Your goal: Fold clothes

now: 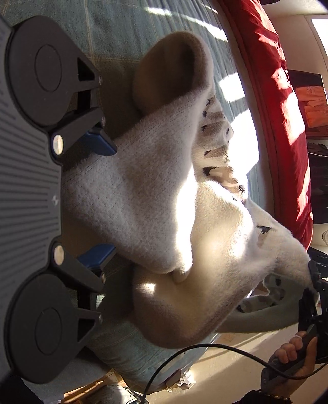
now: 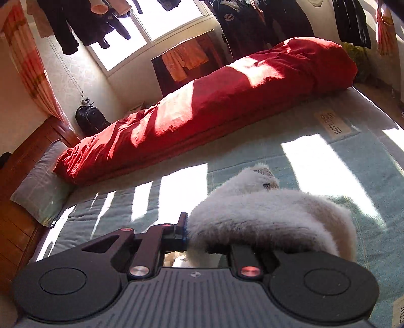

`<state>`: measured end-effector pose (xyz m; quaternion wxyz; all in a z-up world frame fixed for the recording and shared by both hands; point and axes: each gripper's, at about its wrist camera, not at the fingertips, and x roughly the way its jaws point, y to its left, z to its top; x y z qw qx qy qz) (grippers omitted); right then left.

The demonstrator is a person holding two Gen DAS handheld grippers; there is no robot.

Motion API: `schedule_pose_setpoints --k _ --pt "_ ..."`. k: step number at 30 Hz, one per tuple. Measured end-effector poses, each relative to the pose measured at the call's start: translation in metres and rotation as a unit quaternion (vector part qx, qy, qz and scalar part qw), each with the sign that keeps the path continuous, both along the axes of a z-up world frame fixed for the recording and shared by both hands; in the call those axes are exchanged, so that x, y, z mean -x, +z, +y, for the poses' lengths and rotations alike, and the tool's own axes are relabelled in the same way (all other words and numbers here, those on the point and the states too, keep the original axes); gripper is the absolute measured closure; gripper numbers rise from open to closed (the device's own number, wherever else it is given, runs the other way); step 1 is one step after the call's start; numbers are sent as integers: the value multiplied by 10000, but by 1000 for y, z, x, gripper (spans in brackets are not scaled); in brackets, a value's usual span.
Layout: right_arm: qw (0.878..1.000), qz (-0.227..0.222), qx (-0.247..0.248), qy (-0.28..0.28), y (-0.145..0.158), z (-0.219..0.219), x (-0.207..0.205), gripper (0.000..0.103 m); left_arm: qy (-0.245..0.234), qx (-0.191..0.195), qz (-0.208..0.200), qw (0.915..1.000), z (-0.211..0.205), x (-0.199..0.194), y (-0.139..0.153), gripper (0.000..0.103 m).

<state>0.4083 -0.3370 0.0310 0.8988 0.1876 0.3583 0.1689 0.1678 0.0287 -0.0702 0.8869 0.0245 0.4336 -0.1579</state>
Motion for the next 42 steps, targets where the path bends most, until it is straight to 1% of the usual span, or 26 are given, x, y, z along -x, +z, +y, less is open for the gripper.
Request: schedule_pose_setpoints --k 4,7,9,12,15,16,21,24,29,32,35,39,42 --pt "9983 -156 186 521 31 66 -2 90 173 24 -96 9998 25 13 5 25" --pt "9946 -247 379 931 50 121 -1 90 268 -43 -121 9996 43 21 6 24" --pt "9920 -256 415 1163 57 152 0 90 209 -118 -147 9996 53 25 6 22" --pt "9861 -240 522 1557 66 208 0 90 164 -341 -170 9991 68 26 4 21" --pt "9787 -168 700 1924 67 262 2 90 318 -516 -215 9979 87 28 3 21" --pt "9765 -139 742 2017 65 278 3 90 376 -513 -223 9977 93 30 3 21" --pt "9651 64 909 2454 52 356 5 90 829 -229 -166 9962 133 48 -4 21" --pt "9588 202 969 2664 40 403 2 90 1093 -196 -89 9938 153 61 -12 21" --pt "9450 387 1055 3073 20 475 6 90 1561 -88 4 9877 187 82 -21 21" --pt "9384 552 907 3290 9 512 7 90 1843 -37 55 9829 206 91 -27 21" --pt "9284 649 949 3533 -3 552 14 90 2070 33 105 9783 220 102 -33 21" --pt "9121 804 1157 3851 -29 602 30 90 2323 85 213 9724 235 113 -42 21" --pt "9045 1019 1216 3958 -53 622 36 90 2496 143 296 9678 243 120 -48 21"
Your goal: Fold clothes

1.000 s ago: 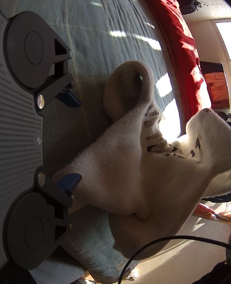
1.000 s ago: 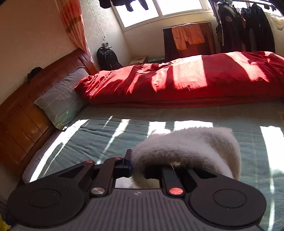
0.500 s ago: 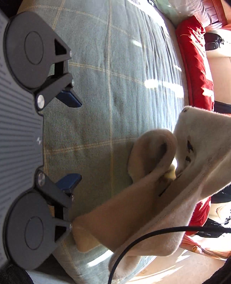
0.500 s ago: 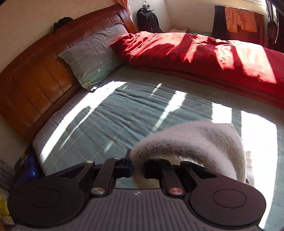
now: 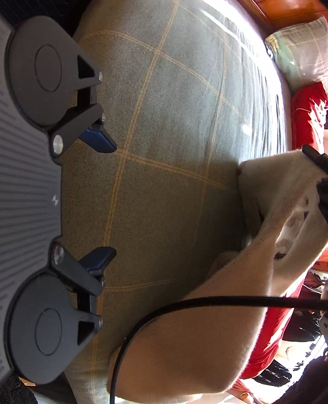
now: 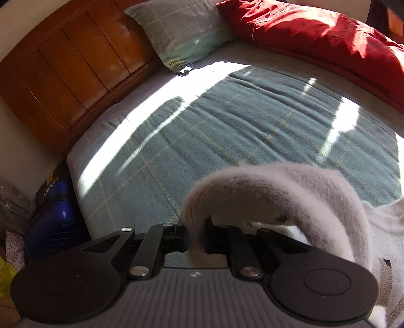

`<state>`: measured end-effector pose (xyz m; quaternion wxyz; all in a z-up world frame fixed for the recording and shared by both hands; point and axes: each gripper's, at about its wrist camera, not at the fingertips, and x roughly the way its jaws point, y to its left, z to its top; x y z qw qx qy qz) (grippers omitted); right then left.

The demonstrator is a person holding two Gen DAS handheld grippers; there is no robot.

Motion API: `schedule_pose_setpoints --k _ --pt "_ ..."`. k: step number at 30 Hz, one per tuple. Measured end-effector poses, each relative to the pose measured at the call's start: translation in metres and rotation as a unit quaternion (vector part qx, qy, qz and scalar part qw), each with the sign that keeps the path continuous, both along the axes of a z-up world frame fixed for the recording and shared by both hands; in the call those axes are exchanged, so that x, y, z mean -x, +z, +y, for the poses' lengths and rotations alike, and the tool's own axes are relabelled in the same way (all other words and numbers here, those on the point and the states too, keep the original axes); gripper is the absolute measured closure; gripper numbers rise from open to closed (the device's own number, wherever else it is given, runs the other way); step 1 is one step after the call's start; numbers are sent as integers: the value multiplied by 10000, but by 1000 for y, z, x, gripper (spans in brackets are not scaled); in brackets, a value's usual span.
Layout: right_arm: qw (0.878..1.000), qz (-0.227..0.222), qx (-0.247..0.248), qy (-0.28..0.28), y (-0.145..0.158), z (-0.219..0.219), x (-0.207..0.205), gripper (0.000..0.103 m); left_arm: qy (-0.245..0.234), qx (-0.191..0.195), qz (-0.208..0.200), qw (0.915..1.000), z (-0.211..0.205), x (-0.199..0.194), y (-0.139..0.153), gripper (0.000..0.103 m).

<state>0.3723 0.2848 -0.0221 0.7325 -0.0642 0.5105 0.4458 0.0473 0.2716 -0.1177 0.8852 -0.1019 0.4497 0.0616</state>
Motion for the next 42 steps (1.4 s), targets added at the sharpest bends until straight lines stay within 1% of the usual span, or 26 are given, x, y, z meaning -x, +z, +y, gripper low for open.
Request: schedule_pose_setpoints --k 3,5,7,9,11,13,14,16,19,22,23,24,27,31,34,38,42 --pt "9997 156 105 142 -19 7 6 90 173 106 52 9998 6 6 -5 21" --pt "9992 278 170 245 -29 10 9 86 217 122 85 9997 8 9 -7 21" --pt "9986 394 204 270 -32 7 9 77 252 96 130 9996 10 11 -8 21" --pt "9980 464 226 354 -30 2 11 73 280 76 122 9995 10 12 -7 21" --pt "9977 478 240 424 -27 -4 15 72 298 75 90 9995 10 13 -4 21" --pt "9959 692 187 543 -23 -13 17 60 307 79 54 9995 10 13 -1 21" --pt "9945 825 167 617 -21 -17 19 57 312 68 44 9995 9 13 -1 21" --pt "9941 797 193 716 -15 -26 26 55 318 53 24 9995 8 15 1 21" --pt "9947 602 289 783 -3 -45 33 54 293 61 -8 9996 6 17 4 21" --pt "9961 482 287 679 12 -81 35 52 256 56 -15 9997 2 17 6 21" --pt "9966 437 298 635 17 -93 35 50 244 48 -11 9997 2 16 7 21" --pt "9970 395 313 591 21 -106 34 45 227 34 -3 9997 0 15 7 21" --pt "9985 171 399 346 32 -153 35 45 127 -1 2 9999 -9 10 10 21" --pt "9986 53 502 -181 35 -224 35 44 -53 -98 -6 9999 -28 2 17 21" --pt "9969 59 457 -640 31 -279 36 43 -262 -163 -76 9995 -46 -4 26 21" --pt "9910 143 340 -1290 16 -347 44 41 -638 -340 -223 9971 -78 -17 44 21" --pt "9831 205 185 -1809 -5 -412 62 38 -1153 -408 -540 9910 -117 -28 68 21"
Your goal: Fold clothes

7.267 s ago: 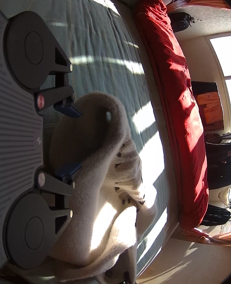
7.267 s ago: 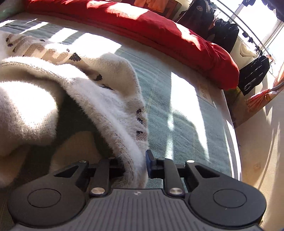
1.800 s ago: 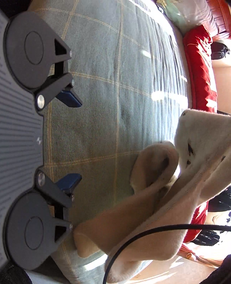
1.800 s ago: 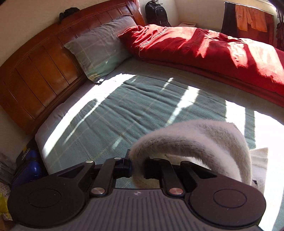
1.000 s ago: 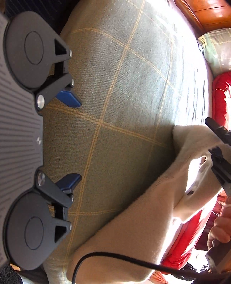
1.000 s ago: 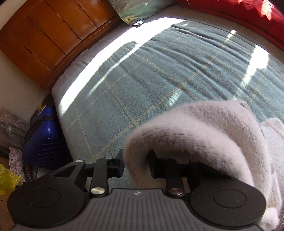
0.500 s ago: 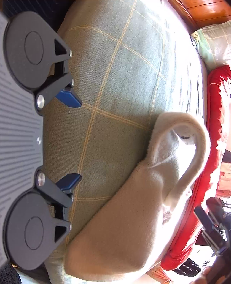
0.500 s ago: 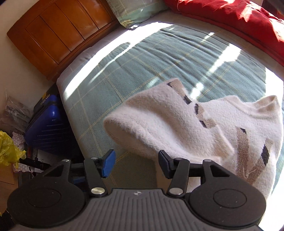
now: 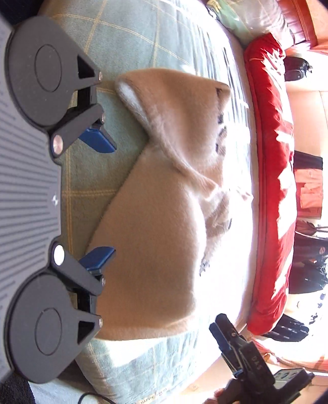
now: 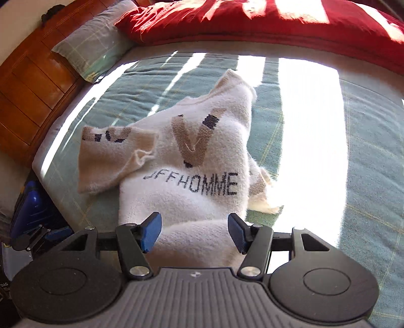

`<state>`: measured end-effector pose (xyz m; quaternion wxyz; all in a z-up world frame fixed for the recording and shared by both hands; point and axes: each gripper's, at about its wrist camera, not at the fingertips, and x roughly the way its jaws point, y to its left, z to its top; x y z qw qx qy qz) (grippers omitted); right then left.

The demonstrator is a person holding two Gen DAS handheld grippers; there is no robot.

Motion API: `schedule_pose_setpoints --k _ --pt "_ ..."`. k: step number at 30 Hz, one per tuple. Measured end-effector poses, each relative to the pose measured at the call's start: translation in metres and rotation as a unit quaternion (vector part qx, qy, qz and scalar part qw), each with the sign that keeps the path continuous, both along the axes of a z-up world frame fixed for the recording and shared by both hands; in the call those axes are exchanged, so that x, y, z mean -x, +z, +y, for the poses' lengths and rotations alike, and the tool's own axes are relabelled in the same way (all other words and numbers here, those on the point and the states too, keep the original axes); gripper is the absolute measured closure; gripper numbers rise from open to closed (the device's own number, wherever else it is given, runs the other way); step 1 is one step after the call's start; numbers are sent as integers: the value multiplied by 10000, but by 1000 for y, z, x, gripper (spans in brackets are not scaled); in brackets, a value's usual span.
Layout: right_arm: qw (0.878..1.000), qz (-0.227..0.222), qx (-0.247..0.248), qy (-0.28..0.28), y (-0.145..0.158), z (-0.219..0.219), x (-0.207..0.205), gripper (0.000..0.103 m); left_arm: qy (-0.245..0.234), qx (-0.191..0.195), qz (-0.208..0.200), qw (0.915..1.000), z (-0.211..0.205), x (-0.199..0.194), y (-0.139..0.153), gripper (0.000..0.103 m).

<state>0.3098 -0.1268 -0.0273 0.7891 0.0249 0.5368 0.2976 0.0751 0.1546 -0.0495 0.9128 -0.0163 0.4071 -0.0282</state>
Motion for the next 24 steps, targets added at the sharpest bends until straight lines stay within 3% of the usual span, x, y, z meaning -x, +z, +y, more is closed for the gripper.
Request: schedule_pose_setpoints --k 5,11,18,24 --pt "9991 19 14 -420 -30 -59 24 35 -574 -130 -267 9979 -49 -22 29 22" --pt "9954 52 115 -948 -75 -113 57 33 -1400 -668 -188 9877 -130 -68 40 21" --pt "9908 117 -379 -1296 -95 -148 78 33 -2337 -1556 4 9598 -222 -114 16 21" --pt "9856 145 -783 -1492 -99 -167 79 33 -2508 -2217 452 9412 -242 -159 -9 21"
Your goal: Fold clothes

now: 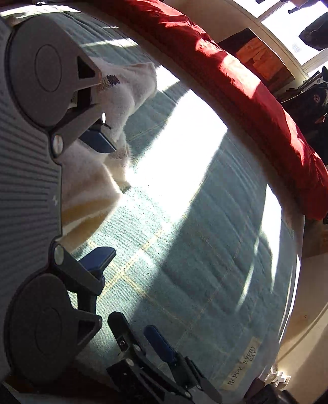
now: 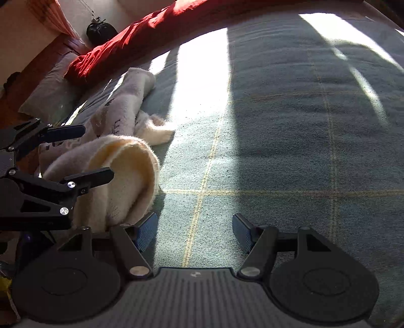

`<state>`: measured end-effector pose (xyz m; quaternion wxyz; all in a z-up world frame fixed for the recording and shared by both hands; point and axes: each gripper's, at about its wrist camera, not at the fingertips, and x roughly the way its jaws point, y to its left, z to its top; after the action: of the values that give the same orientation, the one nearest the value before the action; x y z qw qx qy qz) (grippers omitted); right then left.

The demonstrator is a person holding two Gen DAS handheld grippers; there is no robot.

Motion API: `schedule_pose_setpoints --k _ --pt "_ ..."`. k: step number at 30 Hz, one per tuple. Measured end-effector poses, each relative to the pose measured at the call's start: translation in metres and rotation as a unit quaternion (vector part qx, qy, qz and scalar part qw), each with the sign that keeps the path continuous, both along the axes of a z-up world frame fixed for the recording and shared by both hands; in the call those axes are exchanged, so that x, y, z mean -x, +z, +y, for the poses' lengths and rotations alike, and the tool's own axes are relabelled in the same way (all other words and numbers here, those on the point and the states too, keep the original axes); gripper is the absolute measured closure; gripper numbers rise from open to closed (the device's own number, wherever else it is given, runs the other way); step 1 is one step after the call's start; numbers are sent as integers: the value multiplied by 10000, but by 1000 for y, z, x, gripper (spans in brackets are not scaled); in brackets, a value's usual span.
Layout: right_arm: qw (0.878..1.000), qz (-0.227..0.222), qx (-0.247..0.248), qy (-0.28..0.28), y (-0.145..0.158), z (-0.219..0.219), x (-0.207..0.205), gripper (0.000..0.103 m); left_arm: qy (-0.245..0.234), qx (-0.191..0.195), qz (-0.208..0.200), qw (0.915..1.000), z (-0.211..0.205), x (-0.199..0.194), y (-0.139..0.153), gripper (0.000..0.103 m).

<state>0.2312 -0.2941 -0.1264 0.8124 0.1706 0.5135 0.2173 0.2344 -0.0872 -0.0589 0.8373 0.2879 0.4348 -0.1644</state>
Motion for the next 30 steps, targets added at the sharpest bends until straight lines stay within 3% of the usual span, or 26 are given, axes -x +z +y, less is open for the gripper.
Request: schedule_pose_setpoints --k 3,5,6,7,12,20,25,30 --pt "9999 21 -79 -73 -4 -6 0 33 99 -210 385 9990 11 -16 -14 22" --pt "9999 1 -111 -50 -5 -5 1 33 241 -202 656 9974 25 -19 -22 32" --pt "9999 -22 -117 -17 -5 -5 2 33 312 -199 791 9962 32 -20 -25 45" --pt "9999 -45 -119 19 -4 -4 3 33 375 -185 906 9950 38 -21 -28 49" --pt "9999 -98 -98 42 -1 2 2 33 451 51 858 9953 63 5 -18 70" --pt "9979 -547 -66 348 18 23 -1 34 978 181 857 9913 117 27 -20 71" --pt "9940 -887 7 645 30 40 -10 51 1386 405 886 9856 156 40 -27 70" --pt "9857 -1252 373 1064 36 69 -31 54 1722 704 842 9789 190 50 -28 70"
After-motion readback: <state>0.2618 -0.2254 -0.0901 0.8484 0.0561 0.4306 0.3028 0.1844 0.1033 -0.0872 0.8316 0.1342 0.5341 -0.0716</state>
